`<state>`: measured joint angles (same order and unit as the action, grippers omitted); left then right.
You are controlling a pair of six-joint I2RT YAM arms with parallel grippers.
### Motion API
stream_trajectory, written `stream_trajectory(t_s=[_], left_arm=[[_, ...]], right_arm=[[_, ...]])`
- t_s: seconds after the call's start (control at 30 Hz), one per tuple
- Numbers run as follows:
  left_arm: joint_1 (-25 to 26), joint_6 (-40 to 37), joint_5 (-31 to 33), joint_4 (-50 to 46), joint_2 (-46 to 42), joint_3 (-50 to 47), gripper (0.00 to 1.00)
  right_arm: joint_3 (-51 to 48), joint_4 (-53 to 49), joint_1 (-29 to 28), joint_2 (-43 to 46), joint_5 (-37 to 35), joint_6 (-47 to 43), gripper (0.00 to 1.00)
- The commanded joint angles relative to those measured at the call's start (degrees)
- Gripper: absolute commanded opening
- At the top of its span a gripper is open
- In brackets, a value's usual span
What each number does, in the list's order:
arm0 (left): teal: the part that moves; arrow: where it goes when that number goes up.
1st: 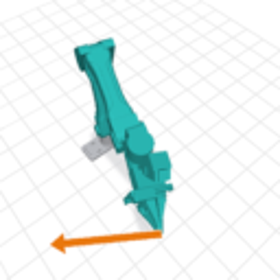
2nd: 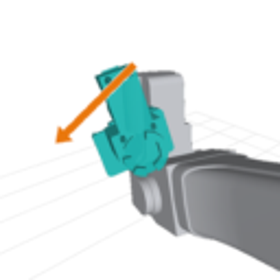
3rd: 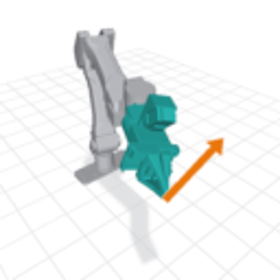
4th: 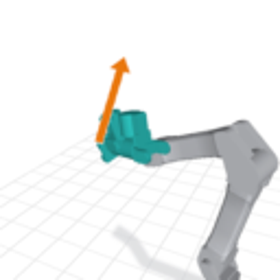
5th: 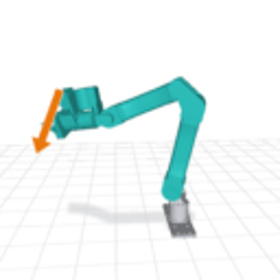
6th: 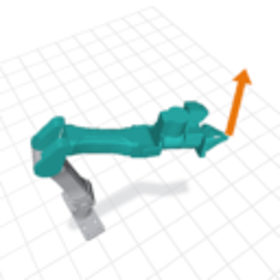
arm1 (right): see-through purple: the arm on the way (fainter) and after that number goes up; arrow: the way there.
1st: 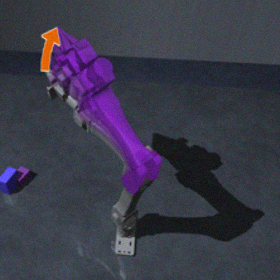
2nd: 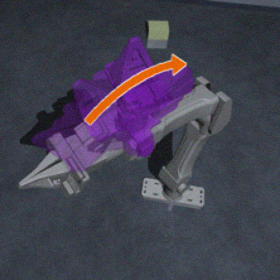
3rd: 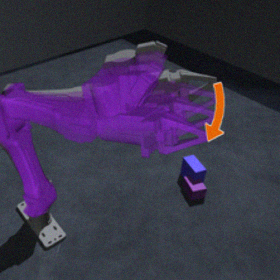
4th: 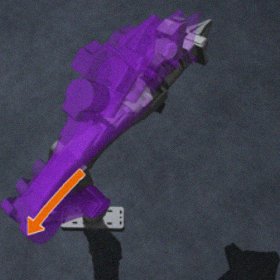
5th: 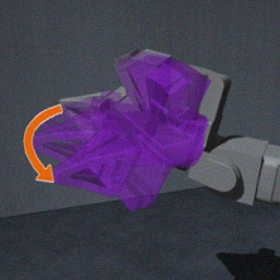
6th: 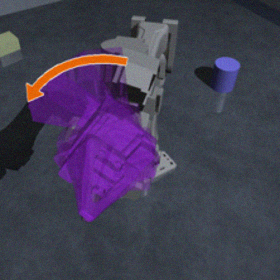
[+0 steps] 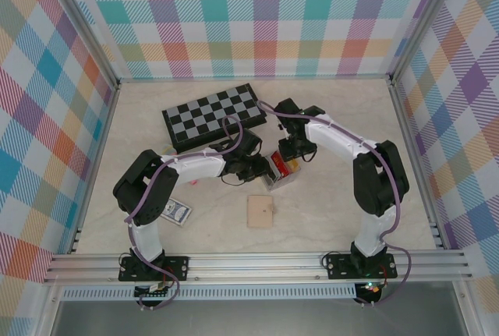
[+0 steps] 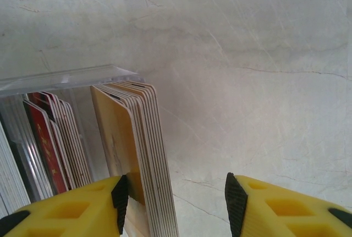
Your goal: Put the credit cards into the card holder
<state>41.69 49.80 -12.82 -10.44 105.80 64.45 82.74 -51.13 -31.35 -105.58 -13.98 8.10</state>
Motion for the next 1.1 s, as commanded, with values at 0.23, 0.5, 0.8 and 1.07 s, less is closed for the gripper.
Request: stream_trajectory(t_s=[0.23, 0.5, 0.8, 1.07], left_arm=[[-0.82, -1.04, 1.26, -4.02, 0.97, 0.24, 0.3], [-0.86, -1.07, 1.13, -3.98, 0.99, 0.31, 0.3], [-0.84, -1.0, 0.95, -3.8, 1.12, 0.14, 0.3], [-0.87, -1.04, 0.81, -3.92, 1.25, 0.4, 0.3]], right_arm=[[1.78, -1.73, -0.38, 2.66, -0.69, -0.32, 0.45], [2.51, -1.97, -0.75, 2.68, -0.58, -0.28, 0.36], [3.13, -2.48, -0.98, 2.05, -0.87, -0.36, 0.25], [3.48, -3.17, -1.08, 1.75, -2.23, -0.25, 0.18]])
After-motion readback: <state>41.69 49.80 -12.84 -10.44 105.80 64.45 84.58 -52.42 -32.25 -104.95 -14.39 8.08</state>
